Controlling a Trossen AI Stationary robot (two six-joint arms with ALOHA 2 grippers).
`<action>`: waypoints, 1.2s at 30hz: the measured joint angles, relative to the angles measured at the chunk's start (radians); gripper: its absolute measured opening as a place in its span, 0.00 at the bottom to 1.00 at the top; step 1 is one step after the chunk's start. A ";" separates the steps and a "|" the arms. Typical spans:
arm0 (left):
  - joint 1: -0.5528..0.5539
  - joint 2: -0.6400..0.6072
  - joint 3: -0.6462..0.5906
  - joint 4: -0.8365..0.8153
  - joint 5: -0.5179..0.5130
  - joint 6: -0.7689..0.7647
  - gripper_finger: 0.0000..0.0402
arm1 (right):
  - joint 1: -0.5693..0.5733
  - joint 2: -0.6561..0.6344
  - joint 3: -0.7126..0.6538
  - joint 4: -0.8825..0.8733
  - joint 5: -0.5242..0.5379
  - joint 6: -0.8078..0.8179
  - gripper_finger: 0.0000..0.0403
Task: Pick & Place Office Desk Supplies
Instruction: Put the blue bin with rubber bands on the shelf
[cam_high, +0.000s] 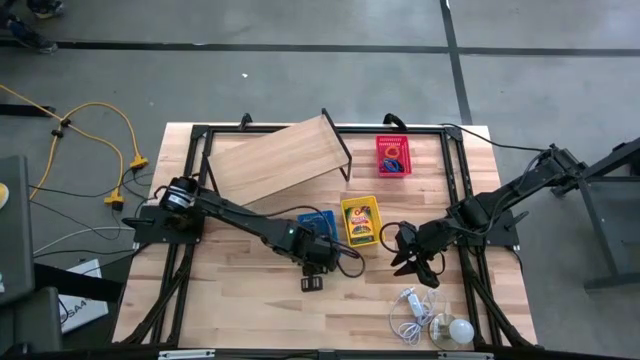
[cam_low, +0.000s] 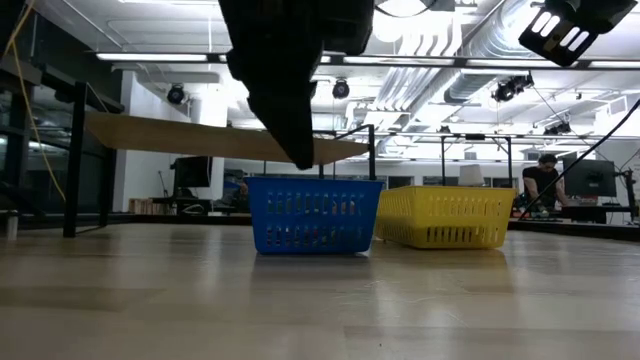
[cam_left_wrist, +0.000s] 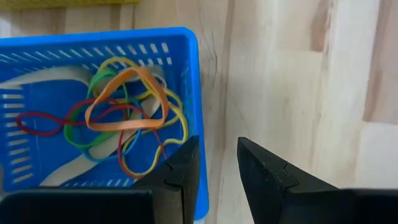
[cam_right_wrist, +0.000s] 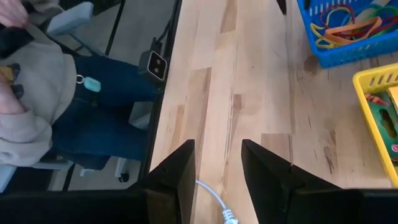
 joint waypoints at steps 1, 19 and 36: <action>0.000 0.007 0.000 0.009 -0.008 -0.002 0.26 | 0.000 0.000 0.000 0.004 0.000 0.000 0.30; -0.001 0.082 0.001 0.020 -0.018 -0.021 0.26 | 0.000 0.000 0.000 0.024 0.000 0.000 0.30; 0.000 0.105 -0.001 -0.009 -0.012 -0.039 0.16 | 0.000 0.000 0.000 0.031 0.000 0.000 0.30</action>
